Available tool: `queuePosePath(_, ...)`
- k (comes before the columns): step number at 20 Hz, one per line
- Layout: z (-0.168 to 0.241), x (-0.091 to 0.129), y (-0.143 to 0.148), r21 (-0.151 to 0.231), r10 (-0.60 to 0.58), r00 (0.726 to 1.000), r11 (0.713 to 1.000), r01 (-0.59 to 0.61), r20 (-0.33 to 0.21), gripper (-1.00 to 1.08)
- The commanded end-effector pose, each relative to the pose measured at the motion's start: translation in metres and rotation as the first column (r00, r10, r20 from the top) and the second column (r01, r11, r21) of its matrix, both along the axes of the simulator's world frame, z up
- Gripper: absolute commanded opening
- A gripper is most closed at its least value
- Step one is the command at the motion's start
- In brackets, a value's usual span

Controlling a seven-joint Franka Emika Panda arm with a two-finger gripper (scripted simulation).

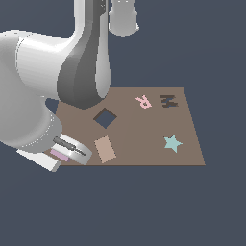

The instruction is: Insert a designated object into the corresponding slot on a board.

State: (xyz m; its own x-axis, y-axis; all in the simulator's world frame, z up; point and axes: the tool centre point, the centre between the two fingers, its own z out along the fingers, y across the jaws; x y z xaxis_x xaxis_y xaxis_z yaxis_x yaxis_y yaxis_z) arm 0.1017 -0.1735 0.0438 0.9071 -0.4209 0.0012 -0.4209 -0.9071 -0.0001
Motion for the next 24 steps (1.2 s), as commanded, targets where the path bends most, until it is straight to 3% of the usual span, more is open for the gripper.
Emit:
queuePosePath(1, -0.0084, -0.0002, -0.0005, 0.000, -0.002, 1.000, 1.000, 0.002, -0.001, 1.00)
queuePosePath(5, -0.0139, 0.0000, -0.0010, 0.001, -0.003, 1.000, 1.000, 0.003, -0.001, 1.00)
queuePosePath(6, -0.0139, 0.0000, -0.0010, 0.001, -0.003, 1.000, 1.000, 0.003, -0.001, -1.00)
queuePosePath(24, -0.0110, -0.0007, -0.0010, 0.001, -0.010, 1.000, 1.000, 0.010, -0.002, -1.00)
